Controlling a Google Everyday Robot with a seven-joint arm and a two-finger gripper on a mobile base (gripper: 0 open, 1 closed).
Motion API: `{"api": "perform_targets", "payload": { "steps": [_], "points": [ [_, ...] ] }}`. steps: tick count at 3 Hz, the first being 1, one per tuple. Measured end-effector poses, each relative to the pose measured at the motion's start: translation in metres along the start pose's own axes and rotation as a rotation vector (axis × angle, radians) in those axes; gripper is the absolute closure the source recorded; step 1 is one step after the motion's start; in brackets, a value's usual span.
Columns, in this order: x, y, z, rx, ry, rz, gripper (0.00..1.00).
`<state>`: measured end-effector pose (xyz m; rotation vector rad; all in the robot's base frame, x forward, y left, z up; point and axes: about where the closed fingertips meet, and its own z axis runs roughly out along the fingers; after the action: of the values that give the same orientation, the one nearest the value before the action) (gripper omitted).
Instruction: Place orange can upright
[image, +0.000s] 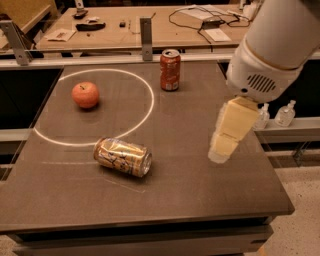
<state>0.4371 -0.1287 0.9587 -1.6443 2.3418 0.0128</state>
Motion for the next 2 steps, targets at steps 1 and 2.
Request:
{"api": "perform_targets", "payload": {
  "steps": [1, 2],
  "points": [
    [-0.0404, 0.0146, 0.0185, -0.05, 0.013, -0.004, 0.0],
    [-0.0421, 0.0151, 0.0188, -0.052, 0.013, -0.005, 0.0]
  ]
}}
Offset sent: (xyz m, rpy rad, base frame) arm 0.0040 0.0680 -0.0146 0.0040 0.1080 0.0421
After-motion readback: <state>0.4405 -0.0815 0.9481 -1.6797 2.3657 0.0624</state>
